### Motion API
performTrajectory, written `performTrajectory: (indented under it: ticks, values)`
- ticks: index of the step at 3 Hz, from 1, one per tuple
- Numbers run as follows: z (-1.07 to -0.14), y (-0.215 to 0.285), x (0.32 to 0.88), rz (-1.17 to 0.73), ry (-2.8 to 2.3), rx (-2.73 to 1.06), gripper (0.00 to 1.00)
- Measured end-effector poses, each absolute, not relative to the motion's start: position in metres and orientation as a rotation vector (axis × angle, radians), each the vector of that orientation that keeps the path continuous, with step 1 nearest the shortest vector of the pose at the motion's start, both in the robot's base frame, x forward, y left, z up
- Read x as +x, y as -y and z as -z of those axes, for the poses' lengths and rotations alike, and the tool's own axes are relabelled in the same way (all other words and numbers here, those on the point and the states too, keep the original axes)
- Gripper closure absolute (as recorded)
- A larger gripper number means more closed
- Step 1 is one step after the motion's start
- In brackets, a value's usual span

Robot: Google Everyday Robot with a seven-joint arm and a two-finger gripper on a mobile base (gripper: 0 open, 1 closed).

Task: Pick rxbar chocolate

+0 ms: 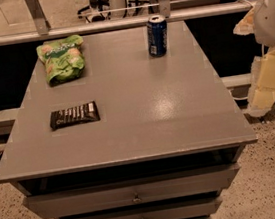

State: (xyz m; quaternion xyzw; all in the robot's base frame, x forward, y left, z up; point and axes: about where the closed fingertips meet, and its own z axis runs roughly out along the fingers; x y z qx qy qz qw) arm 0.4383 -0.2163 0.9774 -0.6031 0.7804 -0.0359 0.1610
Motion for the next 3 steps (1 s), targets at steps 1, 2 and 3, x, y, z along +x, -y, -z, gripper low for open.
performTrajectory:
  ticks: [1,2,3]
  values:
    - [-0.977,0.216,0.438,0.103,-2.228,-1.722,0.00]
    - [-0.976,0.189,0.450,0.039,-2.195,-1.694,0.00]
    - [-0.973,0.134,0.469,-0.063,-2.108,-1.681,0.00]
